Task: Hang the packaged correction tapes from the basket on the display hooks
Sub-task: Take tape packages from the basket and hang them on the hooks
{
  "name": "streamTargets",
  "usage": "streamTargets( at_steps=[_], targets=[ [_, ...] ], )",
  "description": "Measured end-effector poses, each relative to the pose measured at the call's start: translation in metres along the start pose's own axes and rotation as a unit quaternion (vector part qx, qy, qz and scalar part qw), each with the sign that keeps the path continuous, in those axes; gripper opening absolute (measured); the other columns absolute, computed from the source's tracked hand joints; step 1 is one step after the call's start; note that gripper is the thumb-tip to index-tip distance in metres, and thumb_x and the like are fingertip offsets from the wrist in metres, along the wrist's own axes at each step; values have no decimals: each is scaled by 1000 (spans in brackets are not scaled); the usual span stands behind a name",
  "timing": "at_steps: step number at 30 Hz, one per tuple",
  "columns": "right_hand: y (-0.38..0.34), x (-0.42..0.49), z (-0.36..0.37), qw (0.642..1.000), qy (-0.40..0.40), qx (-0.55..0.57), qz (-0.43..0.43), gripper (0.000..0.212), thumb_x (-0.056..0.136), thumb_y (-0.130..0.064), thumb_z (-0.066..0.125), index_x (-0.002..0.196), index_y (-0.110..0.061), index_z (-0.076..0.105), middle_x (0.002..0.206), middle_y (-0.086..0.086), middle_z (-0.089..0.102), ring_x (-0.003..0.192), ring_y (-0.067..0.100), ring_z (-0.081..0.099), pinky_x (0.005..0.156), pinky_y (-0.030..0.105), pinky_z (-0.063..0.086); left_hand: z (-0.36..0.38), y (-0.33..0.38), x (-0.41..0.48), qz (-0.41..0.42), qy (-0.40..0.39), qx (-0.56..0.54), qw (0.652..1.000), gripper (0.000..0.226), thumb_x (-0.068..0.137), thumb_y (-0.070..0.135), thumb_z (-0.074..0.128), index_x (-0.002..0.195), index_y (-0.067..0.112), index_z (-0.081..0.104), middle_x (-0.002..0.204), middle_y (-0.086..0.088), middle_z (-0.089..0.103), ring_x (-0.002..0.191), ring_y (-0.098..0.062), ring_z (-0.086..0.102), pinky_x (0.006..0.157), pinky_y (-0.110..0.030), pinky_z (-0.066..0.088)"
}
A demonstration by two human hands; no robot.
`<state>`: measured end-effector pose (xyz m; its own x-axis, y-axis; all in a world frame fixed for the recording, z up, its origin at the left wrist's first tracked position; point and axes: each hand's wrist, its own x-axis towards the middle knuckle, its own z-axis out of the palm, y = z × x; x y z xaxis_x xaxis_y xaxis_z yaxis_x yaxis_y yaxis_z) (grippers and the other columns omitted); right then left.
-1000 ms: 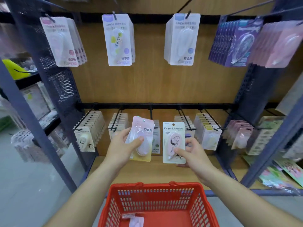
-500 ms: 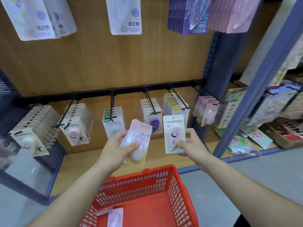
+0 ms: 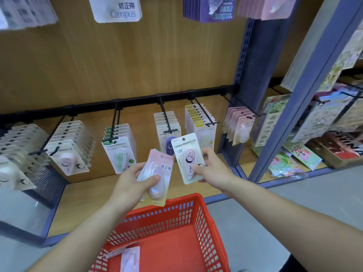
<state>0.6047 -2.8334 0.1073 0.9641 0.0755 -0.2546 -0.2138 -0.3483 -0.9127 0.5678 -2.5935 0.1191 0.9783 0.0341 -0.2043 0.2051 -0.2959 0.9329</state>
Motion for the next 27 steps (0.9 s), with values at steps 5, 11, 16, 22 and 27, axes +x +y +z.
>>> streamTargets(
  at_steps=[5,11,16,22,27],
  targets=[
    [-12,-2,34,997,-58,-15,-40,30,95,-15,63,112,-32,46,105,-6,75,90,21,72,78,42,58,-22,-4,-11,-17,10,-11,1000,30,88,12,77,114,23,69,102,6,79,92,-14,76,86,-35,58],
    [-25,-16,117,990,-132,23,-47,30,91,-9,70,109,-23,50,80,-11,76,73,0,69,81,30,54,-84,-28,-44,-61,86,-5,994,35,81,17,85,112,23,70,99,3,80,88,-20,77,84,-48,61],
    [-43,-15,180,988,-137,46,-53,32,89,-4,72,108,-19,50,103,-1,75,82,4,69,76,19,53,-143,-49,-71,-75,151,24,985,40,72,37,87,109,31,70,103,12,78,93,-14,75,86,-47,60],
    [-70,1,250,989,-130,38,-53,34,85,-11,74,106,-26,52,99,-5,76,93,21,73,80,42,60,-197,-76,-92,-82,213,16,973,31,83,21,84,110,27,70,99,7,79,85,-12,76,69,-34,57],
    [-97,22,289,989,-123,61,-63,32,89,-9,70,106,-27,51,98,-4,77,94,20,74,85,45,59,-227,-84,-104,-77,238,-21,968,24,87,17,79,106,27,69,95,9,79,78,-10,76,63,-35,58]
  ],
)
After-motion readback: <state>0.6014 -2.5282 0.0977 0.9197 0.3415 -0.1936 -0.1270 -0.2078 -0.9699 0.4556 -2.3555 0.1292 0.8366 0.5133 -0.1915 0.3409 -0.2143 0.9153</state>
